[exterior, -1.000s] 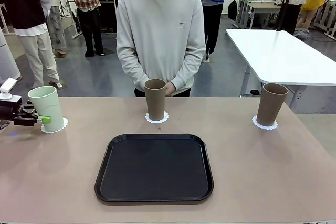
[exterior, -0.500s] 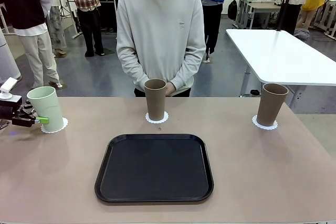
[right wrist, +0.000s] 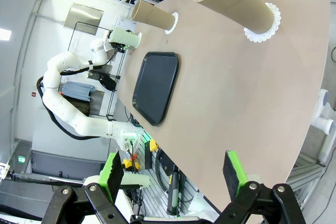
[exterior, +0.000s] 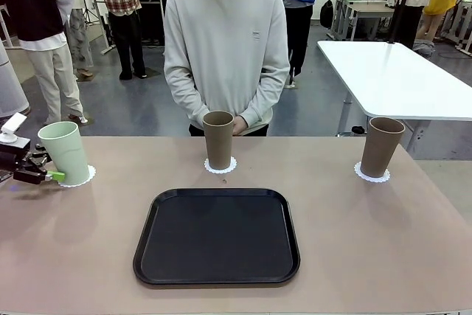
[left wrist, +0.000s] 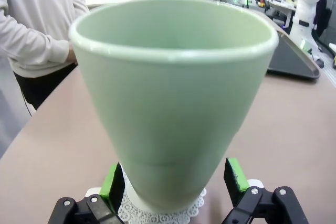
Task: Place coasters on the table and set cups on them.
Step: Take one Reusable plastic cup from the Flat Tray and place it on a coaster set by the human.
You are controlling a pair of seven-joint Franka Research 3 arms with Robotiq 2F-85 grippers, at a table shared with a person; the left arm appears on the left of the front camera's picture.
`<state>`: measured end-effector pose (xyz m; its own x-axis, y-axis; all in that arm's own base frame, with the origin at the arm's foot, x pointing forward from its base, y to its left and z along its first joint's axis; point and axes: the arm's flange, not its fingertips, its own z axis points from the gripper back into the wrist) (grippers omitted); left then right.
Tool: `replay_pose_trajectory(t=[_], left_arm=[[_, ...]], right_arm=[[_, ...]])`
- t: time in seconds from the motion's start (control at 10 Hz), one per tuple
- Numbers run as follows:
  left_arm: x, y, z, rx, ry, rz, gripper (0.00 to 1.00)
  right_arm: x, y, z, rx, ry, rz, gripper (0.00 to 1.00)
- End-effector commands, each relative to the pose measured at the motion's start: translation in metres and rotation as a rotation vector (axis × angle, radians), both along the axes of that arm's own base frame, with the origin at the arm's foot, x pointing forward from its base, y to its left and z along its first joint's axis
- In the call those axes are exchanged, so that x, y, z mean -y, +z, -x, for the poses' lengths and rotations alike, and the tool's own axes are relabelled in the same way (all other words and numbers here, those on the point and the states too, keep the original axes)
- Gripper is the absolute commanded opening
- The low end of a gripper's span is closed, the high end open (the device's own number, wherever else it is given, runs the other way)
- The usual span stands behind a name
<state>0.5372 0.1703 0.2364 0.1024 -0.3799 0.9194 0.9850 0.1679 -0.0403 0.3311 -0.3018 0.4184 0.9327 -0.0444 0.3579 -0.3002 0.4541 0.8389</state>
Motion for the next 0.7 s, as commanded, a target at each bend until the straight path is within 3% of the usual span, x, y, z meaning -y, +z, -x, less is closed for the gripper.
replay_pose_trajectory(t=[0.0,0.6], left_arm=[[-0.004,0.002,-0.001,0.039,-0.022,-0.063,1.00],[-0.081,0.079,0.021,0.116,0.124,-0.343,1.00]], right_arm=[[-0.001,0.000,0.000,0.002,-0.002,0.000,1.00],[-0.001,0.000,0.000,0.002,-0.002,0.000,1.00]])
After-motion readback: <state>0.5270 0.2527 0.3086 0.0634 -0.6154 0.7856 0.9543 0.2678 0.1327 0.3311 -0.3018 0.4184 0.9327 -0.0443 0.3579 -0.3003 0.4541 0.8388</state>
